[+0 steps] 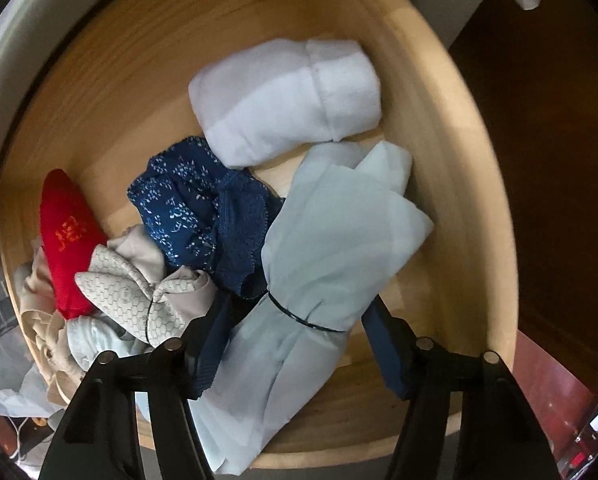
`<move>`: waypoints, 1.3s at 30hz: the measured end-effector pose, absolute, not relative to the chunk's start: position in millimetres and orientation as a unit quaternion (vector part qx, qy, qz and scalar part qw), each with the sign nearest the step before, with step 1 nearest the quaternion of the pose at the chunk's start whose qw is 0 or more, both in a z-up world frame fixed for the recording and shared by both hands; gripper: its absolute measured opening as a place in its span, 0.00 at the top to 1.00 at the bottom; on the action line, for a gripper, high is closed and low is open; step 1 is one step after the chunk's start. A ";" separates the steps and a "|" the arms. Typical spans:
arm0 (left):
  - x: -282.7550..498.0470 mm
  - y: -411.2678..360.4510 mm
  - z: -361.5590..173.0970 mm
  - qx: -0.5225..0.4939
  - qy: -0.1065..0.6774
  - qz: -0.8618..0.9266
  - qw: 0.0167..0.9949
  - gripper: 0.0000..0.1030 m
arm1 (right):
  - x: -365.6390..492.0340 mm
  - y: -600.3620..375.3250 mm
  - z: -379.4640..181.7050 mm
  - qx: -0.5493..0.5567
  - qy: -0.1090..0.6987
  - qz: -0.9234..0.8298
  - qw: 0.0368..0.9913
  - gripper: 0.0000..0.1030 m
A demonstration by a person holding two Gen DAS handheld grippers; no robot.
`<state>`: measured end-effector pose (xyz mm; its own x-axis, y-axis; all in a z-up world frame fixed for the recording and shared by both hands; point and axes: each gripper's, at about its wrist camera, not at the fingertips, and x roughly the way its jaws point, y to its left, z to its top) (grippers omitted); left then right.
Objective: Take underwear out of drawer
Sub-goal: 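Grasp the beige bra with the left gripper while the right grasps the light blue bundle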
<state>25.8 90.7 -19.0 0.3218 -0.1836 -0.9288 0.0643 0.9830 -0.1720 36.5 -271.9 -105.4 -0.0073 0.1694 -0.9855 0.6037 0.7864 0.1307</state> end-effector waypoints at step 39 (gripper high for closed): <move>98.4 -12.7 -87.2 0.161 0.645 -0.194 0.721 0.10 | -18.8 -181.9 -23.3 0.142 0.592 -0.089 0.788 0.65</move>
